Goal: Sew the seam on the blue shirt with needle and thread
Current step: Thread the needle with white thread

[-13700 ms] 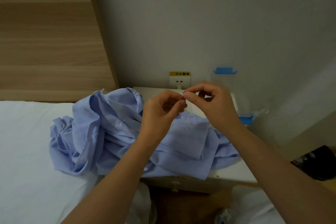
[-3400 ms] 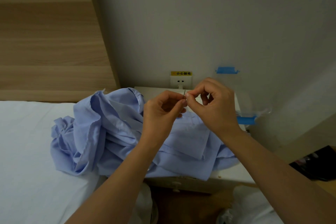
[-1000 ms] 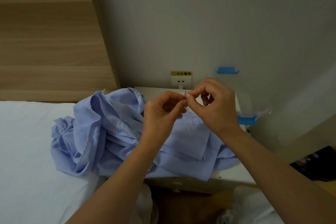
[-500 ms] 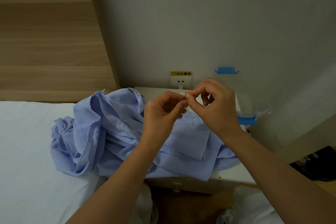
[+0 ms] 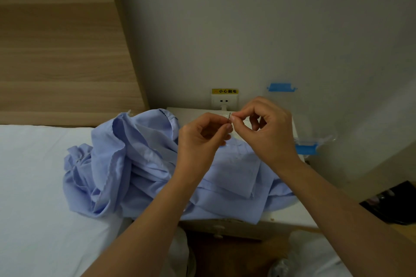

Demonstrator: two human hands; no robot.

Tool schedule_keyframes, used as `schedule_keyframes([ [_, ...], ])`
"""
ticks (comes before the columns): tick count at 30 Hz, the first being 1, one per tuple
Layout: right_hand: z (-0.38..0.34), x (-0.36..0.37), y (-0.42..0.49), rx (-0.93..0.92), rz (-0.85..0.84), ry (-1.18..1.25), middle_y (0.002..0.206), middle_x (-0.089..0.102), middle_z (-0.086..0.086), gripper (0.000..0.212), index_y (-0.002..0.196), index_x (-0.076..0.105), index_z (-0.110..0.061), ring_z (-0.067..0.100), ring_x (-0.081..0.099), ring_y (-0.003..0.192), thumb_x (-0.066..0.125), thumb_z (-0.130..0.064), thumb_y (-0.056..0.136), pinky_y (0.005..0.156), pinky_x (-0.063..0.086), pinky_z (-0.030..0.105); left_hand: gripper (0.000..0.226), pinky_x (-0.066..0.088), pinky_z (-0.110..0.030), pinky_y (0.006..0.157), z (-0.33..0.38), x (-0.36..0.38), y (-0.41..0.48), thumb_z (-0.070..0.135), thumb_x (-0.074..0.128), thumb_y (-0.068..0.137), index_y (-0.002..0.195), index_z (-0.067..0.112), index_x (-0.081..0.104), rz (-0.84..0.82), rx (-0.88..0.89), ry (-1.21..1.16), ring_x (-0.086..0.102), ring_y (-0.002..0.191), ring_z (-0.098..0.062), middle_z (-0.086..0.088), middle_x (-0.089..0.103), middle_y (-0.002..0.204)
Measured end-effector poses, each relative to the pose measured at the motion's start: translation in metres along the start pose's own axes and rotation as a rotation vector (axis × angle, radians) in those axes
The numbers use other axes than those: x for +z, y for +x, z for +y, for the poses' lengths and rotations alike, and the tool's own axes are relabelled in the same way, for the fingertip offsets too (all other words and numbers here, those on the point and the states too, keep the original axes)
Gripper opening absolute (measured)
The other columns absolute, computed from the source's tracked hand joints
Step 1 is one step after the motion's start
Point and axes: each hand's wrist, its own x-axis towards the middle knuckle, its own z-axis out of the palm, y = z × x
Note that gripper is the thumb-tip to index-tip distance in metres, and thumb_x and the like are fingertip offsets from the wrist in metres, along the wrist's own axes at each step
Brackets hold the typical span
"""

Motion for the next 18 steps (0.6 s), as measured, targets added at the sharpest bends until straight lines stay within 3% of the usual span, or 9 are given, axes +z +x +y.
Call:
schedule_keyframes([
  [6,0.0001,0.0000,-0.0004,-0.002,-0.006,0.001,0.068,0.060,-0.002,0.014,0.070,0.065,-0.007,0.009,0.046,0.054,0.073,-0.013,0.080,0.055,0.037,0.013,0.013,0.060,-0.029,0.067,0.0001,0.0001,-0.0002,0.004,0.065,0.088,0.092,0.017,0.067,-0.006,0.009,0.003,0.071,0.072,-0.017,-0.002,0.071,0.081],
  [18,-0.0025,-0.0016,0.0001,0.033,-0.013,0.045,0.068,0.060,-0.005,0.013,0.071,0.068,-0.007,0.003,0.047,0.057,0.074,-0.014,0.080,0.054,0.037,0.011,0.009,0.059,-0.027,0.066,-0.0031,0.0000,0.0008,0.005,0.065,0.088,0.094,0.010,0.067,-0.005,0.021,0.022,0.071,0.073,-0.016,-0.005,0.072,0.083],
])
